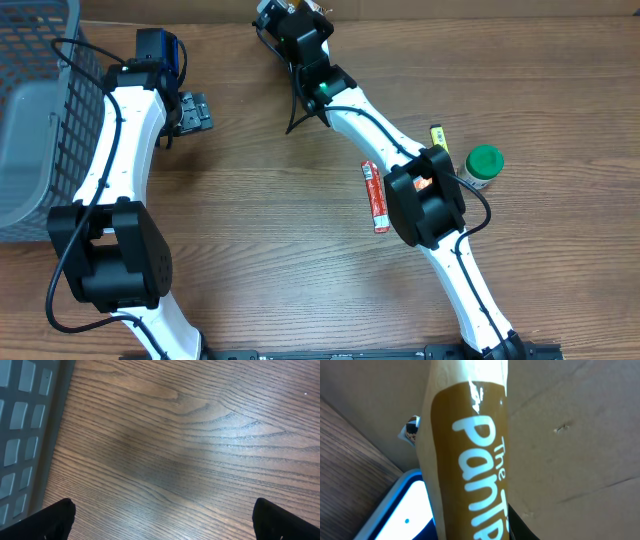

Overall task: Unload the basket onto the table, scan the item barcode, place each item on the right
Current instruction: 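Bring the Pantree bag back and drop it near the jar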

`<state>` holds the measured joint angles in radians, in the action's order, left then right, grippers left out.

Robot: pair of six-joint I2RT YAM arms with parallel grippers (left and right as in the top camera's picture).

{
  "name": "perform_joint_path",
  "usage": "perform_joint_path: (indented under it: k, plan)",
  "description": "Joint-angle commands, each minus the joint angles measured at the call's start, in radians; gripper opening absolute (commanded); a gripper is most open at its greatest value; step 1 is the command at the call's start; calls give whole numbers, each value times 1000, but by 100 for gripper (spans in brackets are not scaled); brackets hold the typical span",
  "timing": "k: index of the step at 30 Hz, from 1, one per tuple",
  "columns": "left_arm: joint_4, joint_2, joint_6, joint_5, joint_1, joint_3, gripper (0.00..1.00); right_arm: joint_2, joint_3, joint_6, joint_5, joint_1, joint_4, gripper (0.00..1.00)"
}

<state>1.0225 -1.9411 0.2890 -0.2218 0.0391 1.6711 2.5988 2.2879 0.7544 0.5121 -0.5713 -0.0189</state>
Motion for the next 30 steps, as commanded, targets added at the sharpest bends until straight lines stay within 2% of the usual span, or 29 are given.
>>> perform_joint_path:
  k: [1, 4, 9, 13, 20, 25, 30]
  plan:
    - [-3, 0, 3, -14, -5, 18, 100, -43, 15, -49, 63, -17, -9, 4]
    - [-3, 0, 4, -13, -5, 18, 100, -69, 15, -112, 71, -19, -106, 4]
    - [-3, 0, 4, -13, -6, 18, 100, -93, 15, -311, 39, -19, -294, 4]
    - [-3, 0, 4, -14, -6, 18, 100, -95, 15, -341, -43, -23, -368, 4]
    - [-3, 0, 3, -14, -6, 18, 100, -129, 15, -344, -46, -23, -358, 4]
    - [-3, 0, 4, -14, -6, 18, 100, -218, 16, -440, -43, -4, -386, 4]
    - [-3, 0, 4, -14, -6, 18, 100, -355, 16, -548, -172, 32, -580, 4]
